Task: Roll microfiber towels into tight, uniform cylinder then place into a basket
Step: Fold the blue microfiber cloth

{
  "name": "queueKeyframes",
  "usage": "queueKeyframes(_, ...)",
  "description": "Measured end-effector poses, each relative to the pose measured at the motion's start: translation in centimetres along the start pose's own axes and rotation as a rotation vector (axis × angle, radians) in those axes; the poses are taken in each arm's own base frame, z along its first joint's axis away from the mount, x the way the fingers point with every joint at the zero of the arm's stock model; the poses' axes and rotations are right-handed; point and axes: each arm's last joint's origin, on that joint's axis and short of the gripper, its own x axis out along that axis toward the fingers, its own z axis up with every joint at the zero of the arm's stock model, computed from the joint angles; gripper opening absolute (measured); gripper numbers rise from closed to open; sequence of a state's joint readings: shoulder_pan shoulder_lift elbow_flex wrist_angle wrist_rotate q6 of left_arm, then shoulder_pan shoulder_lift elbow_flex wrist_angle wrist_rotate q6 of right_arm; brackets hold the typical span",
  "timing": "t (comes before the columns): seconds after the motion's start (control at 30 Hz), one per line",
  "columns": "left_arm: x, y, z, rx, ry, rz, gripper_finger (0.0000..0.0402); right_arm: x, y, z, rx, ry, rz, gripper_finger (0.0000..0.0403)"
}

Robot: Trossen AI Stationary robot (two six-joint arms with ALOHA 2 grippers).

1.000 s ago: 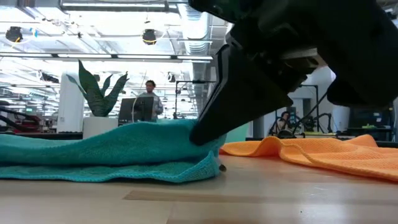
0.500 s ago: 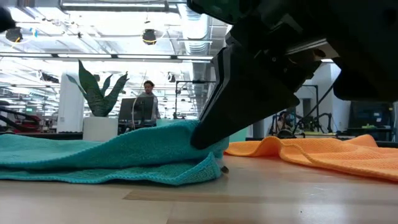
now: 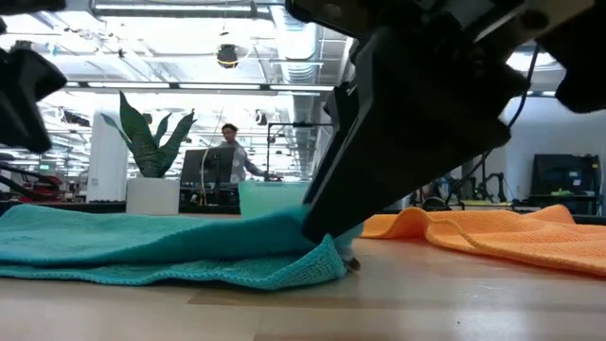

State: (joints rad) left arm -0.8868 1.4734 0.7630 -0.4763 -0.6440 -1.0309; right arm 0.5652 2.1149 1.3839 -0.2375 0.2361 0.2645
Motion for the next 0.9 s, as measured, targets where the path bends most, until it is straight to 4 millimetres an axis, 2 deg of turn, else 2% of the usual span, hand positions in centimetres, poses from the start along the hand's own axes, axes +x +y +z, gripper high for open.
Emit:
queueKeyframes(0.23,0.8,0.5,-0.2,-0.037,0.023,-0.012,0.0118,-1.7,1.1,2.1,-0.019,0.014,0.019,0.022)
queueKeyframes(0.43,0.8,0.5,-0.2,-0.038,0.022,-0.016,0.0118,-2.6,0.9,3.4,-0.032,0.015,-0.025,0.0239)
queueKeyframes(0.53,0.8,0.4,-0.2,-0.038,0.021,-0.017,0.0118,-2.3,-0.6,3.6,-0.055,0.018,-0.092,0.0238)
queueKeyframes(0.7,0.8,0.4,-0.2,-0.045,0.024,-0.022,0.0118,-1.5,-4.2,3.9,0.009,0.064,-0.117,0.0226)
queueKeyframes(0.9,0.9,0.4,-0.1,-0.046,0.036,-0.026,0.0105,-0.4,-7.2,3.4,0.113,0.104,-0.089,0.0185)
